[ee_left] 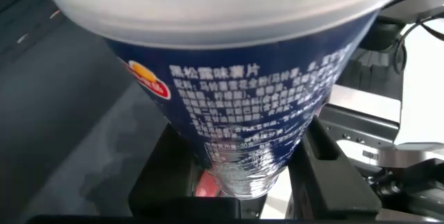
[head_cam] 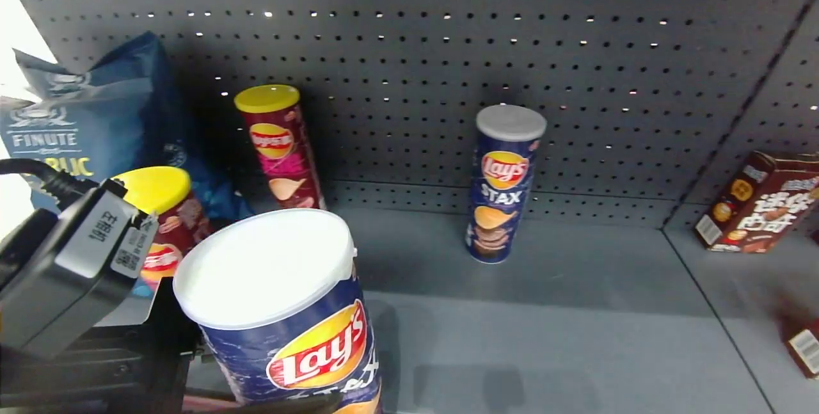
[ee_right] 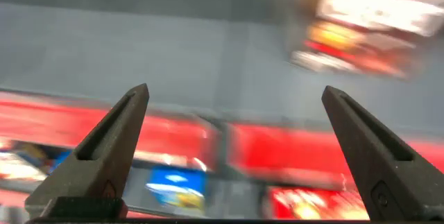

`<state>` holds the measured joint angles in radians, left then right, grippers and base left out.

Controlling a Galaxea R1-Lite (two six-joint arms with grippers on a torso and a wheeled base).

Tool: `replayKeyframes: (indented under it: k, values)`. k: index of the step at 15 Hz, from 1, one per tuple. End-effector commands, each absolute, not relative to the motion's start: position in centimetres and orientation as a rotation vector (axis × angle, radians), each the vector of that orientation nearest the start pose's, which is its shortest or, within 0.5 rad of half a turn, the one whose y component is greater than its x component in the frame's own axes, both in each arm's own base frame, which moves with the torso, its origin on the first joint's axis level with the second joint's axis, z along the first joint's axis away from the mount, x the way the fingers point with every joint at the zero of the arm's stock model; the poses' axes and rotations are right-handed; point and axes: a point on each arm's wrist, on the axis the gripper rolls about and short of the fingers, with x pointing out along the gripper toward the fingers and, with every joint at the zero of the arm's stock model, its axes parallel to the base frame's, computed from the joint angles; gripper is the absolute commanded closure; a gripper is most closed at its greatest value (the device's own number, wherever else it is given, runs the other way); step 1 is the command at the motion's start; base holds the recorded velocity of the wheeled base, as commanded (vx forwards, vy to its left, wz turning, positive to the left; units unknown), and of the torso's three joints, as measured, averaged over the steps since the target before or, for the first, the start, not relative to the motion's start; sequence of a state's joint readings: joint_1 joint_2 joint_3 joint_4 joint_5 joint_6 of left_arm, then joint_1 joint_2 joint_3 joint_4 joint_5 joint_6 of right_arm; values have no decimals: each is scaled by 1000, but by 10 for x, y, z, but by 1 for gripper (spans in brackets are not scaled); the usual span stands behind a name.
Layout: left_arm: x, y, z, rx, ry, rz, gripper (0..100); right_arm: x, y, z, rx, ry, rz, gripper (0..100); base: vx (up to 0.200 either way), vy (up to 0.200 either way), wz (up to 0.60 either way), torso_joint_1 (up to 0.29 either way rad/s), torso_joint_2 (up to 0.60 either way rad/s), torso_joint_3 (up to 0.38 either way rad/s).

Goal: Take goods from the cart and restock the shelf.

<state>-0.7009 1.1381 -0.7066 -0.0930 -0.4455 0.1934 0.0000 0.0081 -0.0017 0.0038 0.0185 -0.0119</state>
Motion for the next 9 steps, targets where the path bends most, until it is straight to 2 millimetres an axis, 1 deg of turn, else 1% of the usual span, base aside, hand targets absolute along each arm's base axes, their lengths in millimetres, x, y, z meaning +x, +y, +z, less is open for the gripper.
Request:
replayKeyframes:
  k: [1,9]
  values:
    - [116,-110,234,216,248,-1164,100,-22,0,76,-12,11,18,0,0,0,0,0,0,0]
    - [116,-109,233,214,254,-1158,100,-22,0,76,-12,11,20,0,0,0,0,0,0,0]
